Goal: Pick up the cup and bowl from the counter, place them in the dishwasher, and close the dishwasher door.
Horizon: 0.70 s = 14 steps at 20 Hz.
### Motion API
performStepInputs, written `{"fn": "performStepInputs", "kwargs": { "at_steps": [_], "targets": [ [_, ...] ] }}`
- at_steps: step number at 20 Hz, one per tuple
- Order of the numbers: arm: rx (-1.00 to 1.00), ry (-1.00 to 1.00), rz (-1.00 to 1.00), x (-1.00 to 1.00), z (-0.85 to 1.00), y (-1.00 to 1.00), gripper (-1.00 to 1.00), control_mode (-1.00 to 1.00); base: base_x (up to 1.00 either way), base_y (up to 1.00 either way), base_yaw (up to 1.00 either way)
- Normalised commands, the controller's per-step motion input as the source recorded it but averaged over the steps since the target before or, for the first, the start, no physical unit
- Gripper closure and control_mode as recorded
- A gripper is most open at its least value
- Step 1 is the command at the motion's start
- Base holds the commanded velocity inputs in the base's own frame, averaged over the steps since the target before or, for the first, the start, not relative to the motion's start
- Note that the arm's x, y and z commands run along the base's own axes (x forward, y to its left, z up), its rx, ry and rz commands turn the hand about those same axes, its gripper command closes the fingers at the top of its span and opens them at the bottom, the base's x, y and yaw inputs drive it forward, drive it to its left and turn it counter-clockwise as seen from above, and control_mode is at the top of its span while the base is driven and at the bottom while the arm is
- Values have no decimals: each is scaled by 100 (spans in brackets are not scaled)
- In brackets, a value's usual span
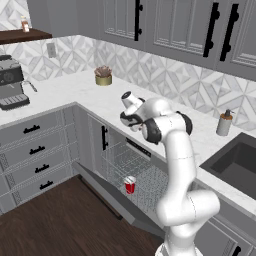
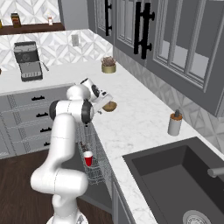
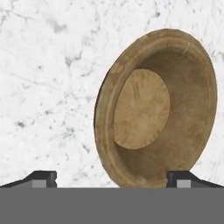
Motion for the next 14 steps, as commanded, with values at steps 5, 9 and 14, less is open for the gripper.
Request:
{"fn": "performStepInputs", "kwargs": {
  "at_steps": [5, 9, 14],
  "targets": [
    [0, -1, 0, 19, -29, 0, -100, -100, 0, 0, 0],
    [0, -1, 0, 31, -13, 0, -100, -100, 0, 0, 0],
    [2, 0, 1, 3, -17, 0, 100, -100, 0, 0, 0]
  ]
}}
